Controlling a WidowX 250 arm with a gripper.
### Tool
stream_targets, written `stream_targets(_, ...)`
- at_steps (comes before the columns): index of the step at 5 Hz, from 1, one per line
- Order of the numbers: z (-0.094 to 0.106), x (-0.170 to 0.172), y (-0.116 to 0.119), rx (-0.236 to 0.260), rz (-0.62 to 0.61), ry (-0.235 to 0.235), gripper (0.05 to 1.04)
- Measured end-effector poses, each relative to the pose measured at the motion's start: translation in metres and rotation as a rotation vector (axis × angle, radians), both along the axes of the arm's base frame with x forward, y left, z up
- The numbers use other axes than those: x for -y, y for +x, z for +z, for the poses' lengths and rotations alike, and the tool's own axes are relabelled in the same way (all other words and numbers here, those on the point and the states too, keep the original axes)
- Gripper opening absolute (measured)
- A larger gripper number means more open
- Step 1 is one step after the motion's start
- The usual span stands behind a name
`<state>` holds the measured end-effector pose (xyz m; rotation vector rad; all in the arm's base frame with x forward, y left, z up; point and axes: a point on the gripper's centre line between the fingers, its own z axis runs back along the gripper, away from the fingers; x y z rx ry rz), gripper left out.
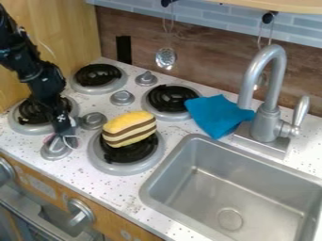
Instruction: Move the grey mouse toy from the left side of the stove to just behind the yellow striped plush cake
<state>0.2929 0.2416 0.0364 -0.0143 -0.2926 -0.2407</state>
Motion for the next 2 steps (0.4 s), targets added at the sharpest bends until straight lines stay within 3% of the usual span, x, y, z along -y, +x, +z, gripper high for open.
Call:
stream_targets(1,-0.0085,-0.0005,0.0020,0.003,-0.016,0.002,0.953)
stream_targets(2,-0.0129,-0.0014,0.0016,0.009,-0.003,0.028,0.714)
